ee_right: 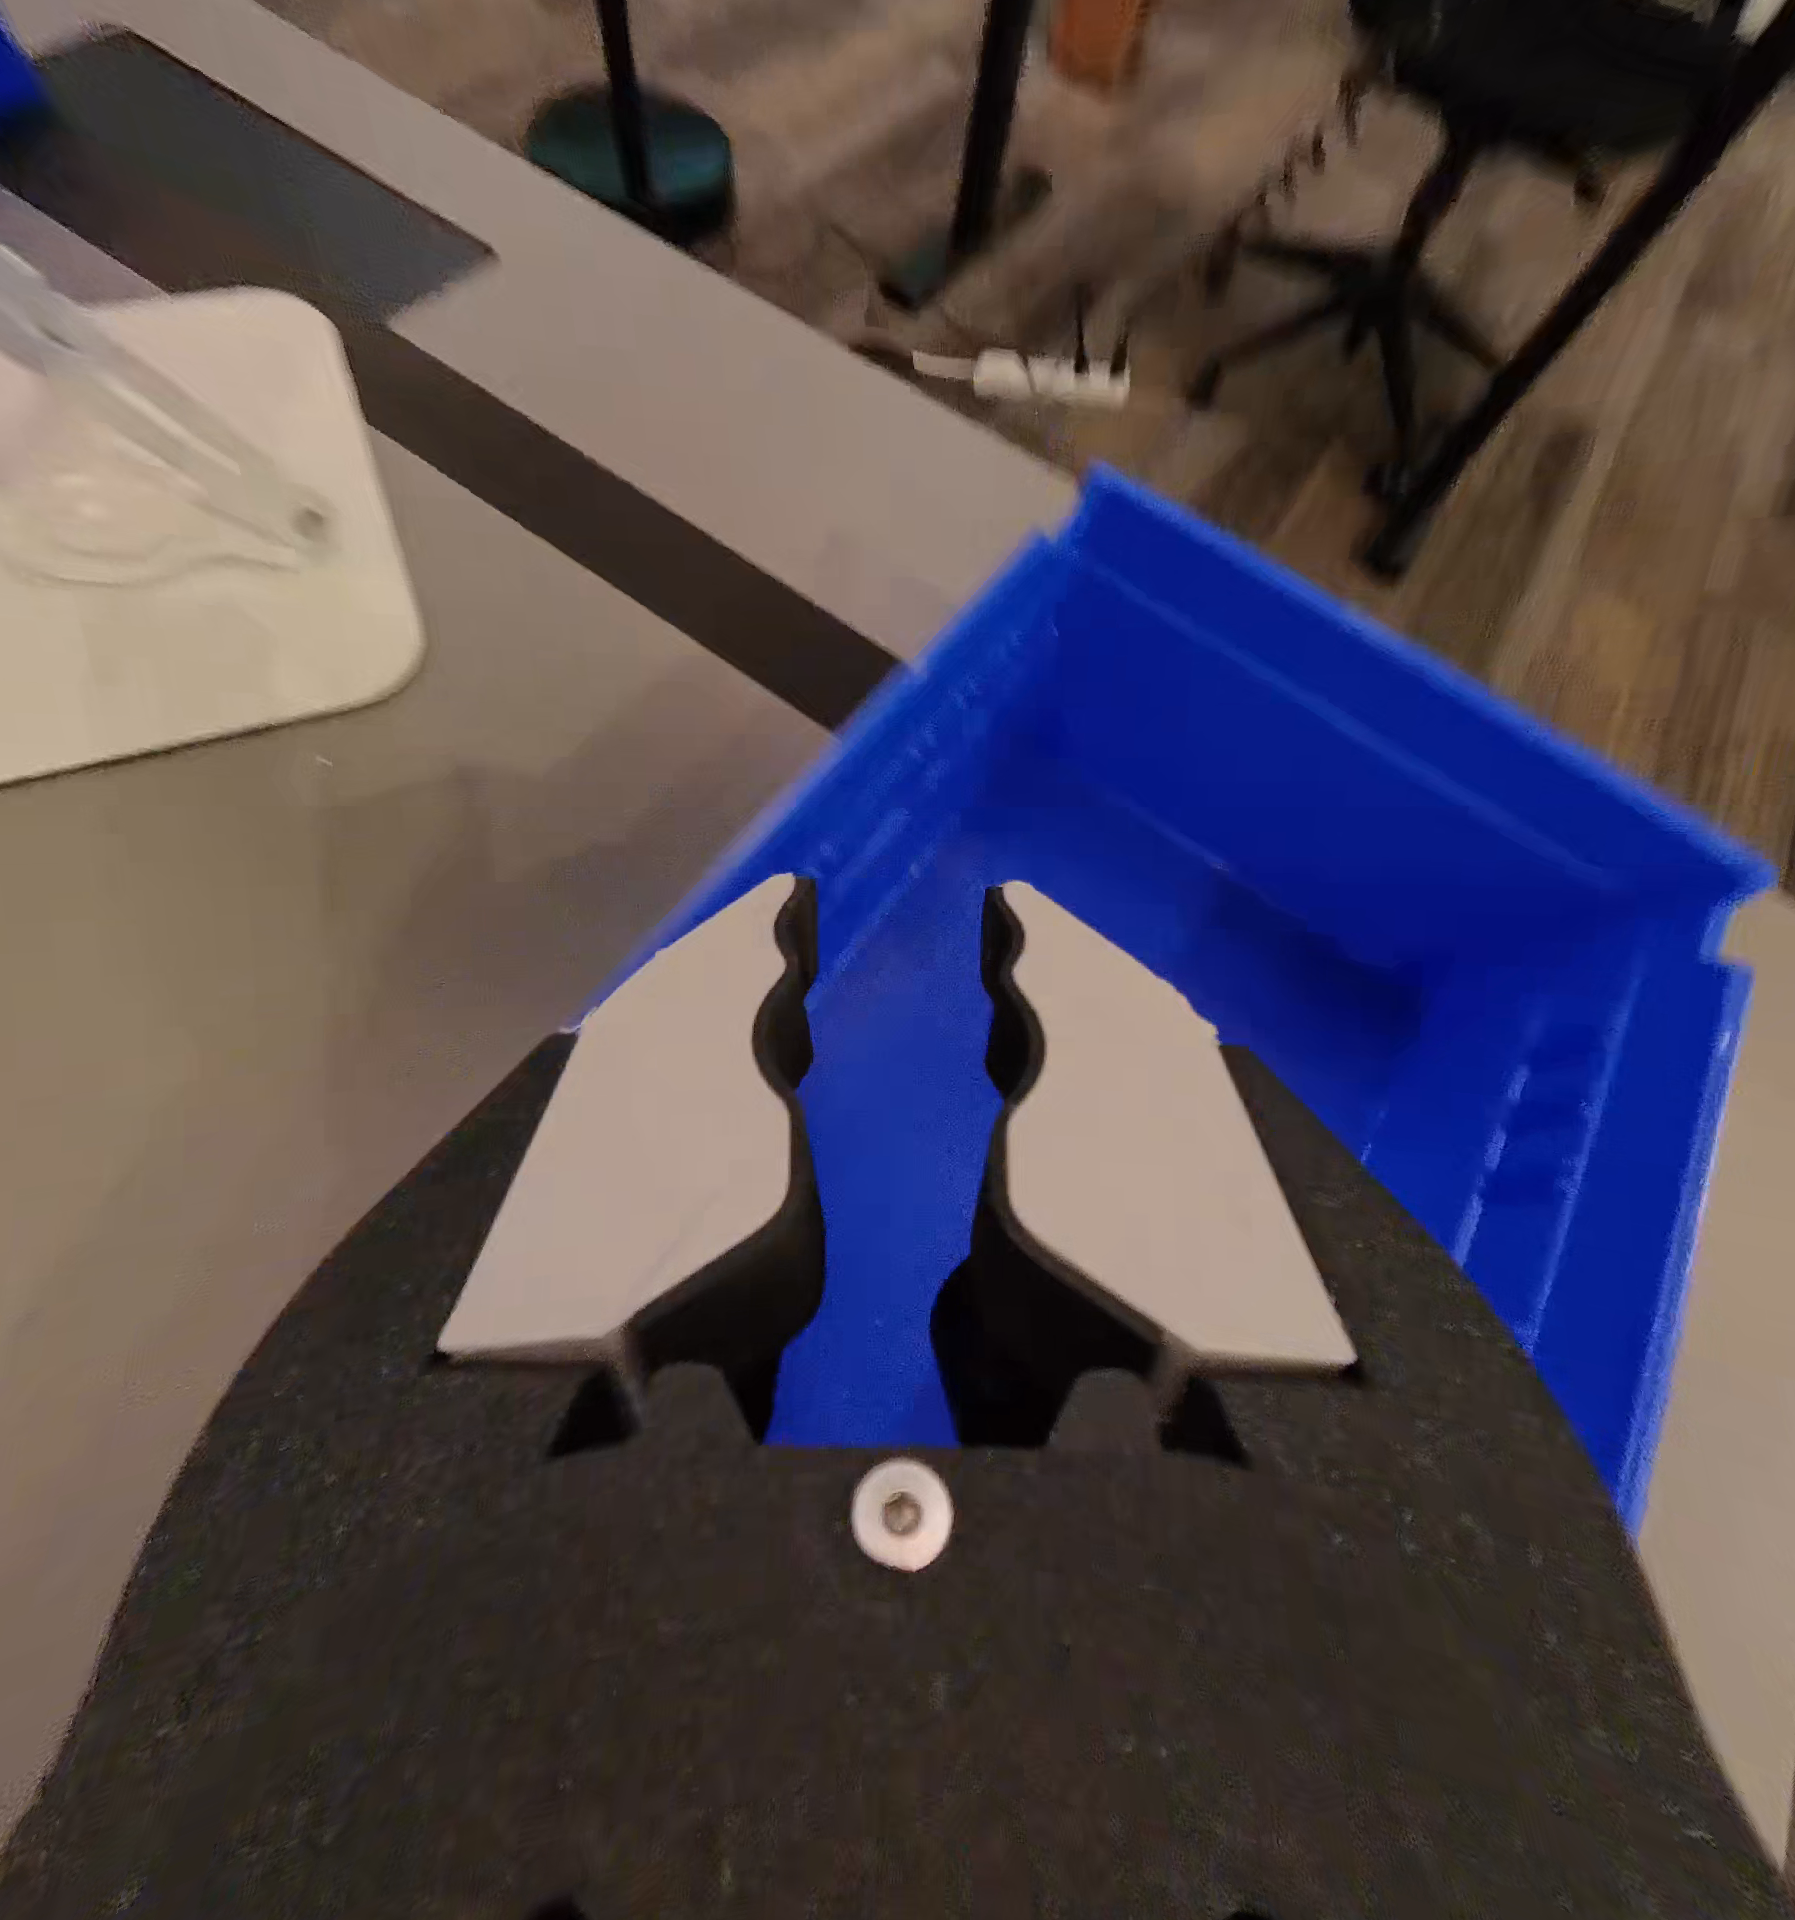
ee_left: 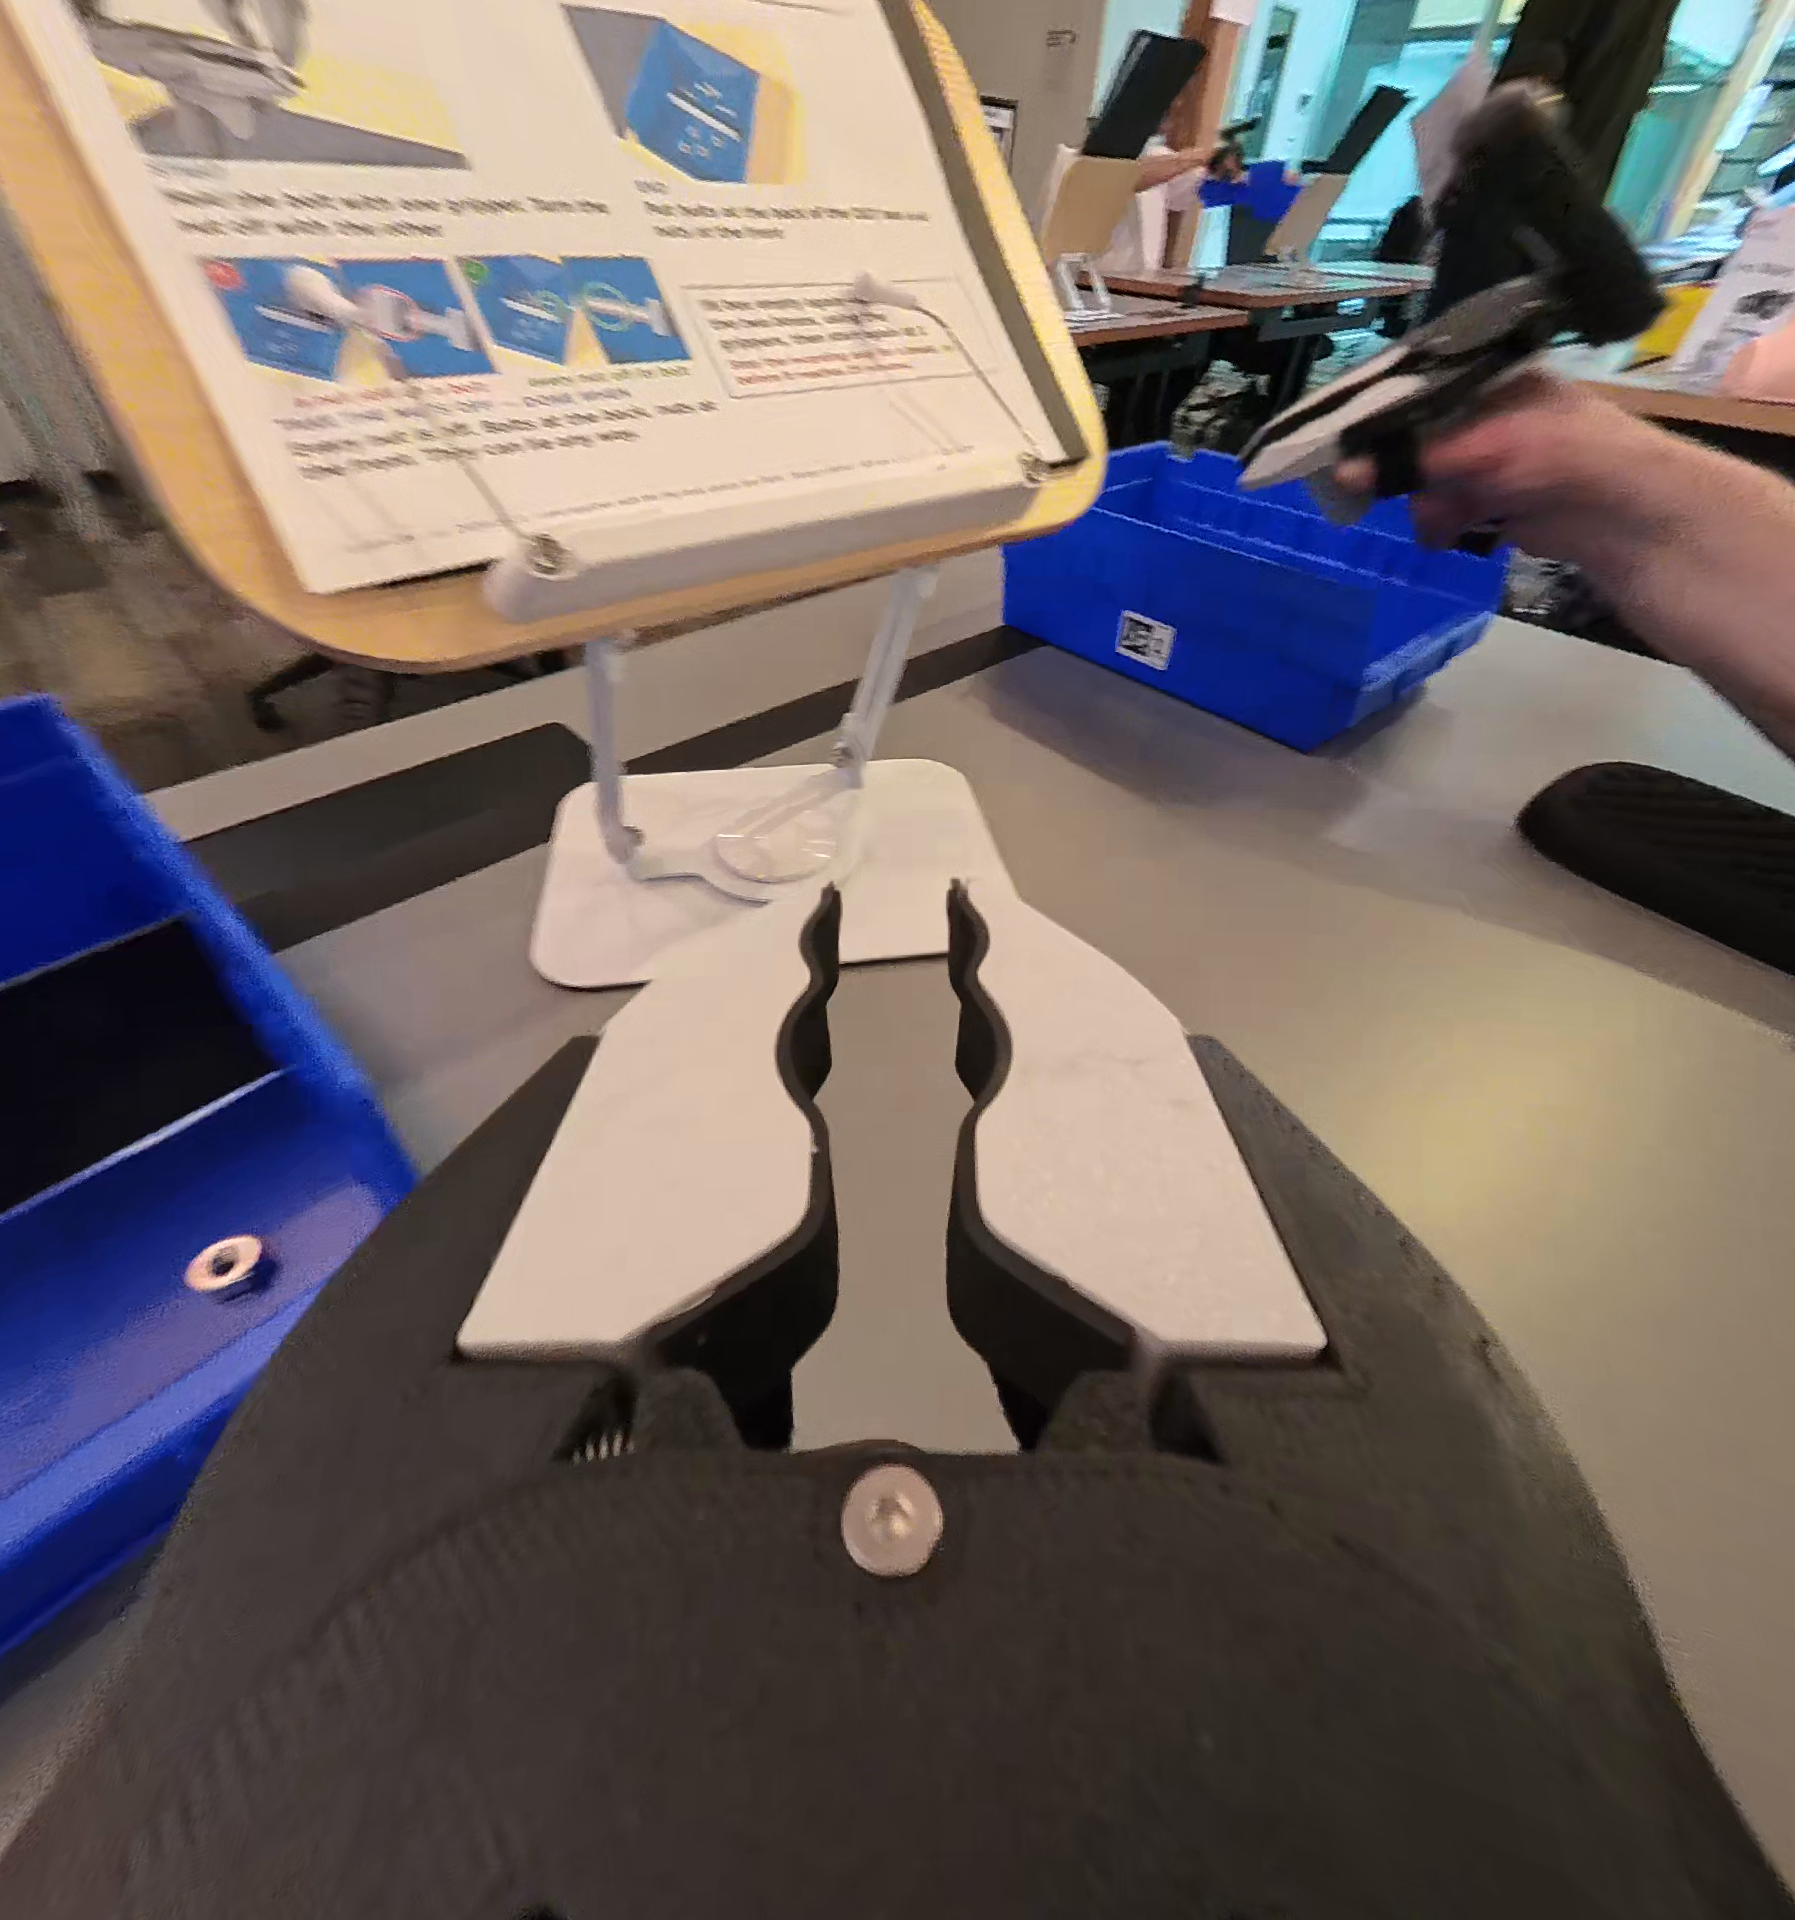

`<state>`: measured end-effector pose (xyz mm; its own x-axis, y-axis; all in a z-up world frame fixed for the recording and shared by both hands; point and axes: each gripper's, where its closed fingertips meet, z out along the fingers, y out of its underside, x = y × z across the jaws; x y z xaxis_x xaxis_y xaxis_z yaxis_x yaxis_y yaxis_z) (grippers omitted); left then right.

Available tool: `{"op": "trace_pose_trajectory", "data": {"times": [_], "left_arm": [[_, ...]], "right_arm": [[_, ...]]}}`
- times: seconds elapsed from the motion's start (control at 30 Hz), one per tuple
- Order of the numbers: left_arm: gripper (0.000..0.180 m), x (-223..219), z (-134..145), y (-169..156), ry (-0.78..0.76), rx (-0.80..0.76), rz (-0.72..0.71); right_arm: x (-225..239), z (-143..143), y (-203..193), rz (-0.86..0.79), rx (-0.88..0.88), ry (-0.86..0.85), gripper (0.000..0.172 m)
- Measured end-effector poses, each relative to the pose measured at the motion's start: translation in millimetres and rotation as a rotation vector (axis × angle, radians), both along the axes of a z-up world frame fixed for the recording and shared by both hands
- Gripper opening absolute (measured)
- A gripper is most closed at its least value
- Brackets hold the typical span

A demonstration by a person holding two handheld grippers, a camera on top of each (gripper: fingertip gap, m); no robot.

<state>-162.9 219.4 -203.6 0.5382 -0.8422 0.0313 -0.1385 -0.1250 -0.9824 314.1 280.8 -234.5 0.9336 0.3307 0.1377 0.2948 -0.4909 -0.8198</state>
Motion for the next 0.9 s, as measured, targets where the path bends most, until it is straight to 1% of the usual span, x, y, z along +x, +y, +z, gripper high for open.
{"op": "trace_pose_trajectory", "data": {"times": [0.03,0.1,0.17,0.23,0.33,0.43,0.5,0.53,0.6,0.67,0.73,0.8,0.87,0.9], "left_arm": [[0.019,-8.9,4.1,5.6,0.01,0.011,0.033],[0.019,-29.4,12.9,18.1,0.041,0.031,0.104],[0.02,-51.4,23.5,32.7,0.055,0.043,0.175],[0.026,-73.9,28.3,52.6,0.099,0.041,0.246],[0.025,-100.7,32.9,89.5,0.171,0.049,0.331],[0.026,-109.7,26.6,131.5,0.238,-0.019,0.336],[0.028,-109.6,20.8,159.8,0.282,-0.059,0.327],[0.03,-108.6,15.8,173.9,0.307,-0.084,0.32],[0.03,-105.7,3.7,202.1,0.343,-0.136,0.304],[0.03,-104.5,-14.7,230.3,0.405,-0.193,0.295],[0.029,-106.9,-44.0,254.5,0.502,-0.318,0.291],[0.03,-104.0,-69.8,272.1,0.557,-0.455,0.272],[0.035,-96.4,-90.3,282.5,0.596,-0.596,0.243],[0.035,-92.5,-99.1,285.3,0.618,-0.666,0.226]], "right_arm": [[-14.6,12.0,-3.6,0.037,0.059,0.005,0.03],[-49.9,33.5,-12.9,0.137,0.176,0.08,0.027],[-76.3,46.0,-20.2,0.195,0.278,0.14,0.025],[-98.1,45.7,-25.7,0.238,0.34,0.16,0.024],[-125.6,35.4,-30.4,0.289,0.401,0.155,0.022],[-141.9,34.7,-37.6,0.322,0.504,0.08,0.019],[-139.7,34.1,-39.2,0.279,0.552,0.009,0.015],[-139.5,34.7,-41.4,0.28,0.565,-0.007,0.013],[-129.4,38.8,-42.0,0.227,0.593,-0.045,0.014],[-122.6,42.8,-43.2,0.208,0.614,-0.032,0.014],[-116.3,43.9,-42.2,0.184,0.629,-0.027,0.015],[-115.8,43.6,-42.0,0.181,0.634,-0.04,0.015],[-118.7,43.8,-42.8,0.187,0.646,-0.06,0.015],[-120.3,42.7,-42.9,0.192,0.647,-0.076,0.015]]}}
